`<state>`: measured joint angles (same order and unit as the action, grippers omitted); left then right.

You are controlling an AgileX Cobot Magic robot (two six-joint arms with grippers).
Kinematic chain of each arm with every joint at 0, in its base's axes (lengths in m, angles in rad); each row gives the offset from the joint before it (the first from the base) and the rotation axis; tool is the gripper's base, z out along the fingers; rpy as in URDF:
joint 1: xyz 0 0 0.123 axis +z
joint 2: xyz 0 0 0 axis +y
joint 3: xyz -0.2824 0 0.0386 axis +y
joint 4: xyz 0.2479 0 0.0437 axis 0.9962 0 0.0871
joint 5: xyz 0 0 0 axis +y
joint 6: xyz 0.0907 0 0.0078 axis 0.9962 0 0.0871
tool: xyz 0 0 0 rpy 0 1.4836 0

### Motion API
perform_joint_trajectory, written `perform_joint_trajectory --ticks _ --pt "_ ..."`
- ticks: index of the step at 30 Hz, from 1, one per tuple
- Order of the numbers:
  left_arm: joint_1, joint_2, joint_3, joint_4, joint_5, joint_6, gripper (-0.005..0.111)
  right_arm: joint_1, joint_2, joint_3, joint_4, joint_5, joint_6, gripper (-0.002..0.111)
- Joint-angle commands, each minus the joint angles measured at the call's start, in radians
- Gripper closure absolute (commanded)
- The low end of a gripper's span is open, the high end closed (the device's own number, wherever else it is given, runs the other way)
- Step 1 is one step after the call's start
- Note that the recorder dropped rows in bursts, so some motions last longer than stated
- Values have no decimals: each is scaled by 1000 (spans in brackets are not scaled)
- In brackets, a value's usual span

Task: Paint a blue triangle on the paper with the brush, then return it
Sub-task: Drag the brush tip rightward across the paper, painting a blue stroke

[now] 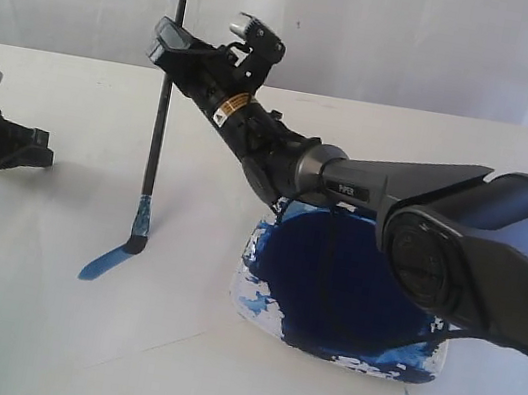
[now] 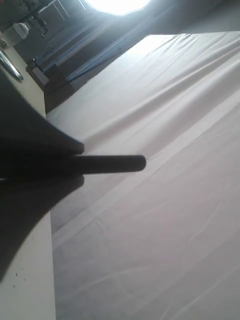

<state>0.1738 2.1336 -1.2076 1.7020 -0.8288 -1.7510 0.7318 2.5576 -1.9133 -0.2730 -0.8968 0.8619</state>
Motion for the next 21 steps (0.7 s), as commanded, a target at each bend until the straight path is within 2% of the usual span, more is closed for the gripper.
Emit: perform_joint_trajectory --ticks 1,13,21 --pt "2 5 8 35 66 2 107 -42 -2 1 -33 17 -52 108" --pt "2 5 8 35 66 2 107 -123 -2 1 -35 19 -54 108" --pt "2 5 8 35 66 2 107 -134 -2 1 -33 11 -51 108"
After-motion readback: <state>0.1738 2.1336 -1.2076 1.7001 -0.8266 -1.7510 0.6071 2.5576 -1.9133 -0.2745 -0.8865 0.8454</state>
